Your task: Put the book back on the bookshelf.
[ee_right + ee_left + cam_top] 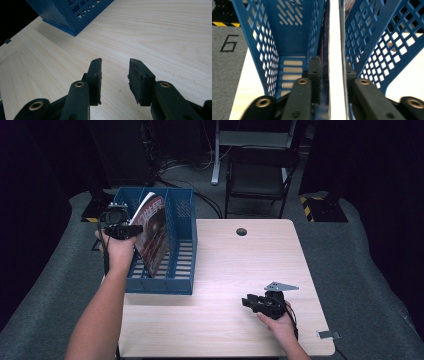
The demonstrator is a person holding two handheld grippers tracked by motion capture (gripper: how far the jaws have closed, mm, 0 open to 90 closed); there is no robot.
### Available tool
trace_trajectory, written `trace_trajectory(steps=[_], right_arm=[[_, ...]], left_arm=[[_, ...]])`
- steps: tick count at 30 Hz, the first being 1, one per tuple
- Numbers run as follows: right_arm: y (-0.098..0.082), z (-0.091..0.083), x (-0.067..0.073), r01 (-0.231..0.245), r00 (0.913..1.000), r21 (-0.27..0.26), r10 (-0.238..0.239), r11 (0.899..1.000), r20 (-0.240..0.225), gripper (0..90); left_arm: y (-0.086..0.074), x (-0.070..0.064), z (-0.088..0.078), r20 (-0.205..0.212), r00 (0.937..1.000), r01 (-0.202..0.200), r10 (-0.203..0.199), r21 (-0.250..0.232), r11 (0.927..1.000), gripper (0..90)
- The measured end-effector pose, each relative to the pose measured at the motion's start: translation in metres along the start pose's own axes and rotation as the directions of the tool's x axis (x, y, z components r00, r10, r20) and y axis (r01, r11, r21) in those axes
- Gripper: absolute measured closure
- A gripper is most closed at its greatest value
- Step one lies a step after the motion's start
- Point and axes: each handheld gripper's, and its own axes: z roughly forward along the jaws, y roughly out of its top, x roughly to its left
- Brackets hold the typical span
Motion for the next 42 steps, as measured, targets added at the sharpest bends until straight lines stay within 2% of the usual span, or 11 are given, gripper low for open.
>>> trace_trajectory(steps=[3, 5, 8, 16, 20, 28, 31, 34, 37, 42], right_arm=[[0.000, 0.000, 0.000, 0.001, 1.0000, -0.001, -0.001, 1.000, 0.001, 62.8], [0.000, 0.001, 0.001, -0.005, 1.0000, 0.001, 0.005, 1.000, 0.003, 62.8], [-0.001, 0.001, 0.001, 0.000, 1.0000, 0.002, 0.000, 1.000, 0.002, 62.8], [-0.001, 0.002, 0.001, 0.003, 1.0000, 0.006, -0.003, 1.000, -0.001, 62.5], [-0.001, 0.002, 0.001, 0.004, 1.0000, 0.006, -0.004, 1.000, 0.003, 62.3], [-0.001, 0.002, 0.001, -0.003, 1.0000, 0.006, 0.003, 1.000, 0.006, 62.1], [-0.001, 0.002, 0.001, 0.001, 1.0000, 0.013, -0.001, 1.000, 0.006, 62.1], [-0.001, 0.002, 0.001, -0.003, 1.0000, 0.012, 0.003, 1.000, 0.008, 62.0], [-0.001, 0.002, 0.001, -0.002, 1.0000, 0.010, 0.002, 1.000, 0.006, 61.8], [-0.001, 0.001, 0.001, -0.008, 0.9999, 0.002, 0.008, 1.000, 0.008, 61.7]], left_arm=[[-0.001, -0.001, 0.001, 0.002, 1.0000, -0.006, 0.006, 0.002, 1.0000, 68.7], [-0.002, -0.003, 0.001, 0.010, 0.9999, -0.011, 0.010, 0.020, 0.9997, 66.6], [-0.002, -0.004, 0.000, 0.017, 0.9996, -0.025, 0.024, 0.014, 0.9996, 62.3], [-0.003, -0.003, -0.005, 0.035, 0.9989, -0.031, 0.031, 0.003, 0.9995, 46.0], [-0.005, -0.003, -0.009, 0.040, 0.9981, -0.046, 0.046, -0.004, 0.9989, 41.7], [-0.004, -0.001, -0.019, 0.057, 0.9958, -0.072, 0.072, 0.005, 0.9974, 40.0], [-0.003, -0.001, -0.022, 0.058, 0.9958, -0.070, 0.070, -0.003, 0.9975, 39.1], [-0.001, 0.001, -0.026, 0.058, 0.9940, -0.093, 0.093, 0.001, 0.9957, 37.9], [0.002, 0.003, -0.032, 0.070, 0.9941, -0.083, 0.083, -0.004, 0.9965, 36.4], [0.009, 0.003, -0.044, 0.079, 0.9922, -0.096, 0.096, -0.010, 0.9953, 34.6]])
